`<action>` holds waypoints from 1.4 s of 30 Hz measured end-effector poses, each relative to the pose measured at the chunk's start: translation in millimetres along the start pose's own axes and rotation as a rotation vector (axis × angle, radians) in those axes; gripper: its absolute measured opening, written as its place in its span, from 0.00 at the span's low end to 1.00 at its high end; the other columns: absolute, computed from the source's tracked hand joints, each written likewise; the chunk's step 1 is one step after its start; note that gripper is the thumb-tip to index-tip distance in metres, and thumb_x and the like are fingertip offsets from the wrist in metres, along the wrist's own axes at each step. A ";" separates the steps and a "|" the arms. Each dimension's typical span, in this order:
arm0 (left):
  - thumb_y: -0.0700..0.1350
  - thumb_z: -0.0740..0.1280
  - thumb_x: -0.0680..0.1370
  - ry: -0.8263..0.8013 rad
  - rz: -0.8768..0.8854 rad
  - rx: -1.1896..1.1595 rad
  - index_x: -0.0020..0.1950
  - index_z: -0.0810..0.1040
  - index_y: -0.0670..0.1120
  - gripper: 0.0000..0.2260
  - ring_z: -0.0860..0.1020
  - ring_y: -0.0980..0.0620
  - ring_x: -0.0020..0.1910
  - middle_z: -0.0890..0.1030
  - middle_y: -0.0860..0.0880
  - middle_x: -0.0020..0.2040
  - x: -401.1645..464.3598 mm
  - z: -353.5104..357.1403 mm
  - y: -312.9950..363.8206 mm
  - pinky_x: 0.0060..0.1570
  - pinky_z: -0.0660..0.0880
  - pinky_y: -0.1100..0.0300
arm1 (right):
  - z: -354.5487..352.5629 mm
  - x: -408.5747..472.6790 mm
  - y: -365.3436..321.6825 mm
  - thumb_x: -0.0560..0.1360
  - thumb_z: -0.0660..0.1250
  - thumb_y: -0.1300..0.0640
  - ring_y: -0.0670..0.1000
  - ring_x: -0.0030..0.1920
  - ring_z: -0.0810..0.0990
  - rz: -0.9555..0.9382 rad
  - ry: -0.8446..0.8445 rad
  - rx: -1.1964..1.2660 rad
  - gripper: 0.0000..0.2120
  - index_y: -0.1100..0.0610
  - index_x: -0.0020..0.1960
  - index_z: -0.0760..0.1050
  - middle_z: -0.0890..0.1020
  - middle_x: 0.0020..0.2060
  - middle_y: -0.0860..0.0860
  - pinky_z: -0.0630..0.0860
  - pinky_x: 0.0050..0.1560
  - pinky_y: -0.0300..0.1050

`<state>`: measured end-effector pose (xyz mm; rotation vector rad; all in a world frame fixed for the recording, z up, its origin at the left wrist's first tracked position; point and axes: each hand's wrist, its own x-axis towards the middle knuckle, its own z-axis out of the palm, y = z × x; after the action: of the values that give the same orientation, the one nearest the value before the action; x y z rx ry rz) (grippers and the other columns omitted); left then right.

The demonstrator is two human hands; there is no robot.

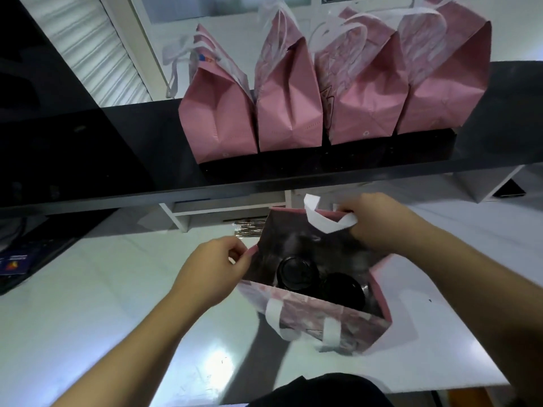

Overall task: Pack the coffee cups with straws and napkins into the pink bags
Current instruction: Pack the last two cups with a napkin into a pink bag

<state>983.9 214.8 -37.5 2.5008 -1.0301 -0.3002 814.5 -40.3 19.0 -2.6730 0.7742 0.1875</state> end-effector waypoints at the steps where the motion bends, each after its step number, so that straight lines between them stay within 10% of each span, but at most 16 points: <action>1: 0.63 0.67 0.80 -0.005 -0.012 -0.022 0.40 0.80 0.58 0.13 0.80 0.66 0.39 0.82 0.63 0.37 -8.0 -0.2 -1.4 0.33 0.71 0.66 | -0.5 6.6 -2.8 0.73 0.63 0.63 0.55 0.43 0.78 -0.053 -0.025 -0.016 0.12 0.45 0.45 0.75 0.81 0.43 0.49 0.73 0.41 0.47; 12: 0.63 0.67 0.79 -0.056 -0.125 -0.207 0.41 0.81 0.57 0.14 0.81 0.63 0.38 0.83 0.66 0.41 -49.4 -7.6 -1.8 0.35 0.73 0.65 | -7.2 40.9 -28.1 0.76 0.66 0.61 0.50 0.47 0.79 -0.272 -0.190 -0.040 0.11 0.48 0.54 0.80 0.80 0.44 0.43 0.72 0.42 0.43; 21: 0.55 0.72 0.80 0.013 -0.045 -0.421 0.67 0.76 0.64 0.16 0.76 0.72 0.59 0.78 0.69 0.60 0.8 -8.0 11.5 0.50 0.73 0.74 | -25.2 27.6 -8.8 0.74 0.75 0.50 0.43 0.54 0.77 -0.279 -0.257 0.056 0.25 0.41 0.68 0.73 0.79 0.59 0.39 0.74 0.54 0.39; 27: 0.52 0.69 0.82 0.006 -0.006 -0.448 0.54 0.83 0.66 0.07 0.79 0.68 0.54 0.82 0.70 0.52 22.9 8.6 18.4 0.47 0.74 0.72 | -40.6 24.5 41.9 0.73 0.74 0.55 0.33 0.61 0.76 -0.169 -0.375 0.394 0.28 0.37 0.69 0.73 0.80 0.59 0.33 0.74 0.61 0.38; 33: 0.49 0.69 0.83 0.009 -0.010 -0.541 0.52 0.84 0.65 0.10 0.82 0.63 0.52 0.86 0.64 0.50 28.8 13.8 12.0 0.48 0.76 0.66 | 9.9 54.2 109.8 0.79 0.68 0.58 0.50 0.50 0.83 0.253 0.000 0.404 0.10 0.49 0.57 0.81 0.85 0.50 0.48 0.81 0.55 0.51; 42: 0.48 0.69 0.82 -0.023 -0.065 -0.596 0.52 0.85 0.59 0.07 0.83 0.53 0.52 0.87 0.57 0.50 23.9 19.8 17.0 0.53 0.78 0.55 | 106.8 90.0 146.4 0.79 0.68 0.58 0.60 0.61 0.78 0.303 -0.086 0.132 0.18 0.59 0.68 0.76 0.80 0.62 0.59 0.75 0.64 0.52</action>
<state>983.3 181.1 -48.3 1.9929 -0.7285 -0.5635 808.3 -161.0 -143.3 -2.3968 1.1195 0.3128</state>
